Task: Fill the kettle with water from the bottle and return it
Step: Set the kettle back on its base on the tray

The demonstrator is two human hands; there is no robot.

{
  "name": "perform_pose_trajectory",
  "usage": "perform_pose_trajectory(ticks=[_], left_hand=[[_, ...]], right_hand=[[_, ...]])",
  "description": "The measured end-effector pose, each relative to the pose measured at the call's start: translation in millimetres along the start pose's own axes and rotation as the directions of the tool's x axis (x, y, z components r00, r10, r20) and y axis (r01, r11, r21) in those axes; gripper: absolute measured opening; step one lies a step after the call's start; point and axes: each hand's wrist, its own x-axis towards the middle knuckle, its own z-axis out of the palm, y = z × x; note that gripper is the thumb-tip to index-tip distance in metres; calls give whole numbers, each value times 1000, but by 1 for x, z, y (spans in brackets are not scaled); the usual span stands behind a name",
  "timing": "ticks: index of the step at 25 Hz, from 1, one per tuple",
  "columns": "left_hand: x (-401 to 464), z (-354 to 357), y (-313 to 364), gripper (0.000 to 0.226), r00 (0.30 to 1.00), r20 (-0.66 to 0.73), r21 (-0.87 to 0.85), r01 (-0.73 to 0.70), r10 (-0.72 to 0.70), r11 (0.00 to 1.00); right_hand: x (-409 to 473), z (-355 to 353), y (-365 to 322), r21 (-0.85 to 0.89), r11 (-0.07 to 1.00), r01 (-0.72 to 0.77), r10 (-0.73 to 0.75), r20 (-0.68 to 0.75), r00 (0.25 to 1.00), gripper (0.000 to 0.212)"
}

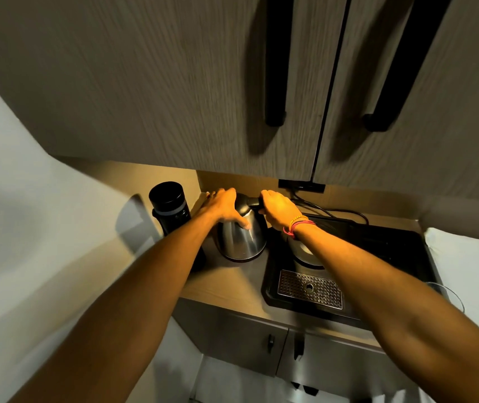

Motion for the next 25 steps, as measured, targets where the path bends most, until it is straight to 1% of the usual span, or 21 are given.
perform_pose_trajectory(ticks=[2,3,5,6,7,9,10,11,12,14,17,22,25], left_hand=[[-1,-4,8,91,999,-37,-27,-25,24,999],[-1,-7,15,93,998,-59,-29,-36,34,999],[0,-14,31,96,994,-95,-17,-65,63,998],[1,-18,39,96,990,-109,-26,-91,88,996],[2,-21,48,96,986,-119,-51,-127,120,991],[3,-22,67,93,977,-125,-125,-190,175,974],[4,-21,77,88,975,-111,-133,-206,192,969],[5,-19,88,83,975,-89,-113,-214,205,970],[7,-16,100,79,974,-72,-84,-222,217,971],[9,-9,122,80,964,-61,-66,-262,258,963],[11,5,148,84,951,-39,-29,-308,307,951],[6,22,180,72,923,-113,2,-371,369,929],[6,25,188,81,912,-102,98,-389,398,916]], right_hand=[[-4,-11,6,9,1000,-4,4,-33,999,28],[-7,-18,10,21,1000,-3,4,-51,999,24],[-16,-31,21,115,993,8,3,-97,995,4],[-19,-36,28,164,986,-2,22,-118,993,17],[-25,-43,35,185,983,-12,35,-124,992,22],[-33,-53,50,176,983,-53,74,-120,990,17],[-35,-55,61,189,978,-86,107,-104,989,13],[-37,-56,72,208,970,-123,146,-95,985,11],[-40,-57,83,206,965,-160,181,-90,979,17],[-46,-58,104,208,956,-206,231,-104,967,24],[-62,-57,131,271,936,-225,264,-119,957,21],[-87,-56,165,298,917,-265,319,-146,937,16],[-95,-50,174,311,915,-258,317,-155,936,16]])
